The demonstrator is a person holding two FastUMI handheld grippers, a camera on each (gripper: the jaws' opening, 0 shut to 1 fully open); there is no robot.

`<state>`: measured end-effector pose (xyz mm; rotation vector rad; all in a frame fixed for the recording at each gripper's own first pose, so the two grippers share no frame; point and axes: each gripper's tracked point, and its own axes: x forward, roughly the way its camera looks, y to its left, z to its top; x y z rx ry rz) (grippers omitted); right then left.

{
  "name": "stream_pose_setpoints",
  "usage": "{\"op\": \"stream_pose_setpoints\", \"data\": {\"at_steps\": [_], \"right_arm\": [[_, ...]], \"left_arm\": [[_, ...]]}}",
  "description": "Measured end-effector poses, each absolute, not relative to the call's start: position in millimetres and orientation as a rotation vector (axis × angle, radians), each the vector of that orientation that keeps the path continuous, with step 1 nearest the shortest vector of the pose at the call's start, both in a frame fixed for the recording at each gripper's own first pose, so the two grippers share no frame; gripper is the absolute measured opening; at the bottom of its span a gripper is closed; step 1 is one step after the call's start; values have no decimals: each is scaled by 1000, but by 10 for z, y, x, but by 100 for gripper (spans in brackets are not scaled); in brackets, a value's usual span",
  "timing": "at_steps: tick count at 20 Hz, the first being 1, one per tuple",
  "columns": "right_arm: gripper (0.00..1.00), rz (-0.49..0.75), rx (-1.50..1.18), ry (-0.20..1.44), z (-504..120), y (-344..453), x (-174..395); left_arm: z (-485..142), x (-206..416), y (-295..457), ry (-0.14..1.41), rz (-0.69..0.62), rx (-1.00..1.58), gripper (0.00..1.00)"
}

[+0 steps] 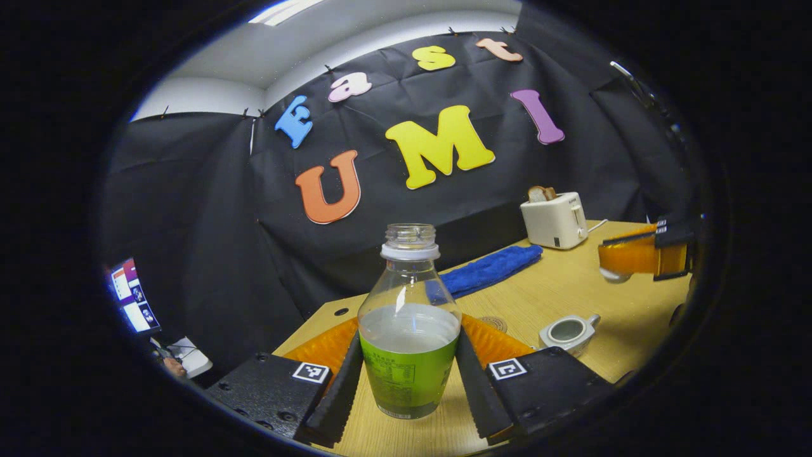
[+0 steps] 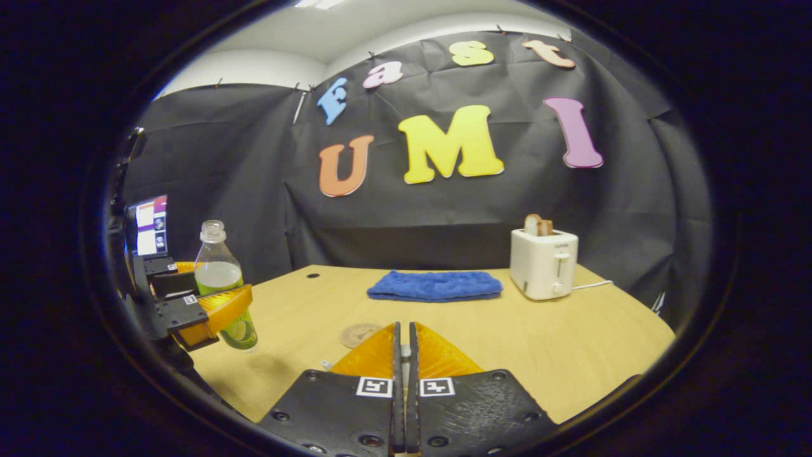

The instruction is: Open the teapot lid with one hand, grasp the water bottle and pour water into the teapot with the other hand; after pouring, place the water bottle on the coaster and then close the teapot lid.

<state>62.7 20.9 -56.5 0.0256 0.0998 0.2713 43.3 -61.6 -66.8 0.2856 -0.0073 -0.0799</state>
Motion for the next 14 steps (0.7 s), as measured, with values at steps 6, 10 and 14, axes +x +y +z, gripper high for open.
{"op": "stream_pose_setpoints", "data": {"at_steps": [6, 10, 14], "right_arm": [[1, 300, 36, 124, -696, 567, 753], [1, 294, 31, 113, -714, 646, 763], [1, 284, 17, 112, -775, 666, 769]], "left_arm": [[-486, 362, -313, -33, -64, 216, 76], [-527, 368, -232, -1, -70, 167, 76], [-502, 329, -260, -17, -89, 195, 76]]}}
